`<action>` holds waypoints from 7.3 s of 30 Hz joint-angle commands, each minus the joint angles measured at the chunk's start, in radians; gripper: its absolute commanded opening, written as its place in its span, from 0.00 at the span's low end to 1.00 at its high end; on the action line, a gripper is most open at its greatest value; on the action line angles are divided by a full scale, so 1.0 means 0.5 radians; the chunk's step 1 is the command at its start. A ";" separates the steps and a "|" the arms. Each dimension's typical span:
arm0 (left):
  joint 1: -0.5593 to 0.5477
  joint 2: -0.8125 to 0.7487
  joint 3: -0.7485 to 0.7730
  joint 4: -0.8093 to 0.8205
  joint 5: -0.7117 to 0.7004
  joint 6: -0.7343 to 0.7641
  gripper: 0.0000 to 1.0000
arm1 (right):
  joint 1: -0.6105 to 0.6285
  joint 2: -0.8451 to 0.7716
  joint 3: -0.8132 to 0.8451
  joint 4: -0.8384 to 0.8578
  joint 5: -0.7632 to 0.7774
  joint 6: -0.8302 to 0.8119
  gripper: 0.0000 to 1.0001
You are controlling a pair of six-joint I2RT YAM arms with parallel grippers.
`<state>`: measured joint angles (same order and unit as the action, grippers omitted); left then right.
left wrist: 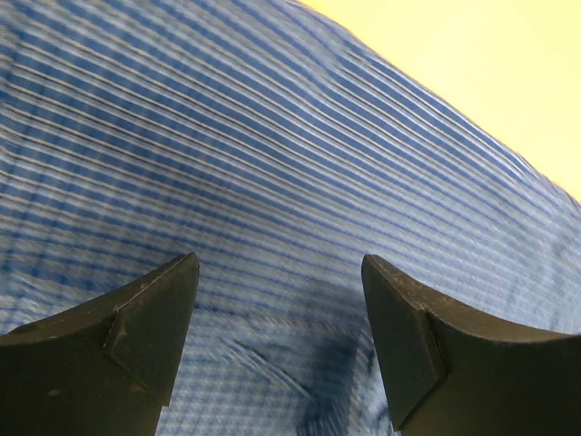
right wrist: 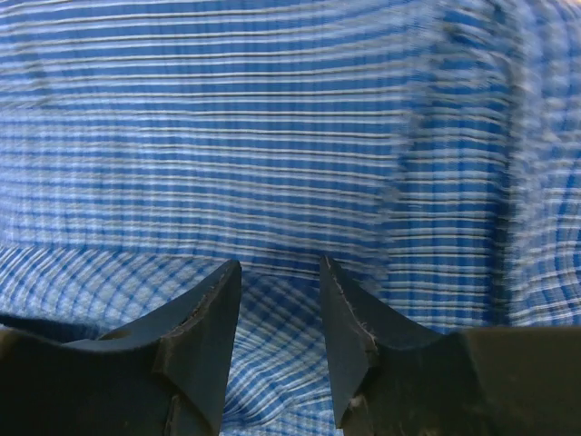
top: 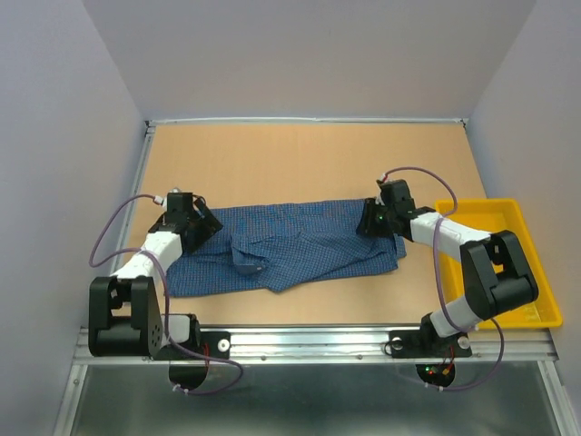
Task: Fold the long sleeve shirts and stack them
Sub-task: Fold the shirt
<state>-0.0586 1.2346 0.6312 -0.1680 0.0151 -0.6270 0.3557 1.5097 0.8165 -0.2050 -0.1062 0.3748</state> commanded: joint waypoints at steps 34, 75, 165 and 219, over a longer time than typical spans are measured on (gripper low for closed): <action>-0.300 -0.098 0.186 0.094 0.301 0.352 0.99 | -0.589 -0.233 0.150 0.355 -0.631 0.205 0.82; -0.460 0.283 0.529 0.226 0.139 0.441 0.04 | -0.543 -0.525 -0.084 0.297 -0.778 0.155 0.89; -0.613 -0.002 0.453 0.937 0.485 0.146 0.00 | -0.531 -0.522 0.103 0.223 -0.668 -0.032 0.87; 0.074 0.329 0.241 0.474 0.114 -0.010 0.06 | -0.334 -0.019 0.459 0.042 -0.610 -0.486 0.76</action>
<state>-0.0223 1.4067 0.7723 0.1139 0.1360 -0.6060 0.1886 1.5372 1.0168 -0.2165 -0.4004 0.1276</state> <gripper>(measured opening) 0.080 0.755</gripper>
